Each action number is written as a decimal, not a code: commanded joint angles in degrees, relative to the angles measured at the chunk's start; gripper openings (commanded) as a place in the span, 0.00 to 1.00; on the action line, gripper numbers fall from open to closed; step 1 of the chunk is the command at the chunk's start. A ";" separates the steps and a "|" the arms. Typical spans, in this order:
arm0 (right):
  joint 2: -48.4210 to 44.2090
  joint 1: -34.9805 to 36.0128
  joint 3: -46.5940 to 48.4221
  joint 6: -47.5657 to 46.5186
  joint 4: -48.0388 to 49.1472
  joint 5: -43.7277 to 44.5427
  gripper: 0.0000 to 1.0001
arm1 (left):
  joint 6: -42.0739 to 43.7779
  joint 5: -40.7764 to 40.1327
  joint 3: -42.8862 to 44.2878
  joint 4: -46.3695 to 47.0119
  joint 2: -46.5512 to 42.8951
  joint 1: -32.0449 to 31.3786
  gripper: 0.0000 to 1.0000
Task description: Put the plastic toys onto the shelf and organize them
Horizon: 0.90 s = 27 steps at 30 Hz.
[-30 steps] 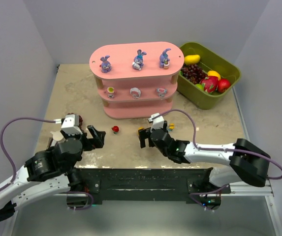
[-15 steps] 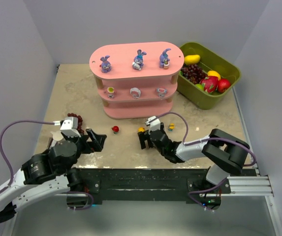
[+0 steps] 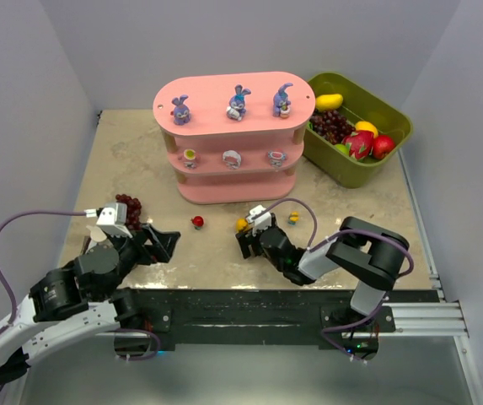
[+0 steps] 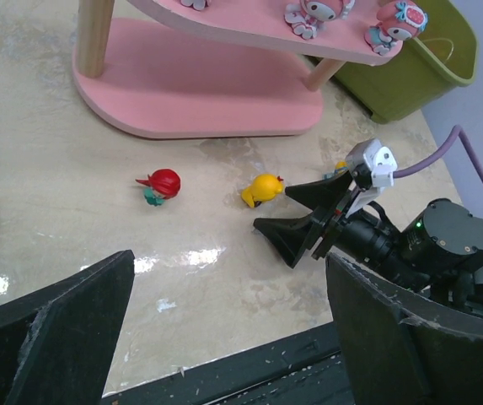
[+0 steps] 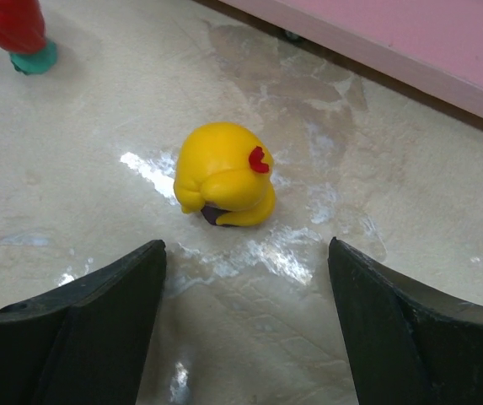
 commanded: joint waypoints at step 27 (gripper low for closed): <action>11.68 -0.06 5.09 -5.30 13.20 3.43 0.61 | 0.48 -1.99 -0.11 1.26 -1.88 -0.07 0.99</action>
